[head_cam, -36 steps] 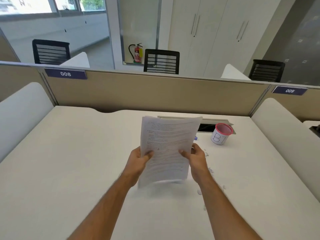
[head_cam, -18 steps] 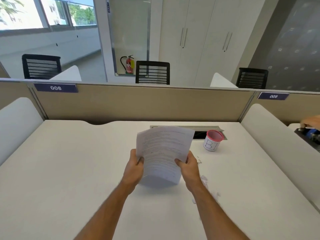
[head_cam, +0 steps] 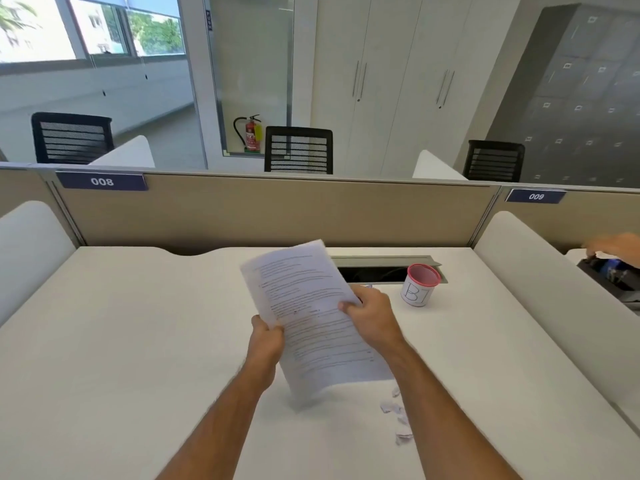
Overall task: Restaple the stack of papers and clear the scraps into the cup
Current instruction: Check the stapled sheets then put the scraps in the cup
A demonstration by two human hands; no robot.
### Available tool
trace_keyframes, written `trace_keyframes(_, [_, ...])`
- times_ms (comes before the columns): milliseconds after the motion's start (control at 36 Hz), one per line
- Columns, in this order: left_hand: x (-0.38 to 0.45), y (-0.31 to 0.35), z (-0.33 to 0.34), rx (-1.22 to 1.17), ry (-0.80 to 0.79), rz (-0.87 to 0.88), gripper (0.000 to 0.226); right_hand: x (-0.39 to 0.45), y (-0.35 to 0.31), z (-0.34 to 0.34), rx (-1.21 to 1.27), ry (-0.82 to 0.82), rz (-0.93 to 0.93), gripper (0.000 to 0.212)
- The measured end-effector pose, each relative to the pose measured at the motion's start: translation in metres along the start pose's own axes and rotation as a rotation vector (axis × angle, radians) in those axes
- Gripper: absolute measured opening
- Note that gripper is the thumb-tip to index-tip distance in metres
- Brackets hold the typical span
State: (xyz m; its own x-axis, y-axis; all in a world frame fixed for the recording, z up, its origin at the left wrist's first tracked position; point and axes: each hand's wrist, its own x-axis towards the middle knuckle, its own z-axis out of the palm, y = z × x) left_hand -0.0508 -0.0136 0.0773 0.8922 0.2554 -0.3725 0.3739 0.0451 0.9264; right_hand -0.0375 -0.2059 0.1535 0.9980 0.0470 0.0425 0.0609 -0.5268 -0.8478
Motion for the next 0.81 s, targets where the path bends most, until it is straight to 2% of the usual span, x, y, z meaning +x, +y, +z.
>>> trace_keyframes(56, [0.001, -0.004, 0.000, 0.037, -0.048, -0.029, 0.036, 0.007, -0.017, -0.001, -0.125, -0.045, -0.034, 0.019])
trace_keyframes(167, [-0.005, -0.004, -0.002, 0.147, -0.024, -0.149, 0.061, 0.022, -0.047, 0.005, -0.418, -0.124, -0.053, 0.021])
trace_keyframes(333, [-0.002, -0.012, -0.005, 0.156, 0.010, -0.193, 0.048, 0.040, -0.063, 0.028, -0.788, -0.186, -0.095, 0.021])
trace_keyframes(417, [-0.001, -0.016, -0.004, 0.117, -0.004, -0.190, 0.047, 0.045, -0.056, 0.046, -0.849, -0.201, -0.114, 0.012])
trace_keyframes(806, [0.006, -0.031, -0.004, 0.171, -0.020, -0.217, 0.054, 0.056, -0.037, 0.065, -0.871, -0.240, -0.061, 0.020])
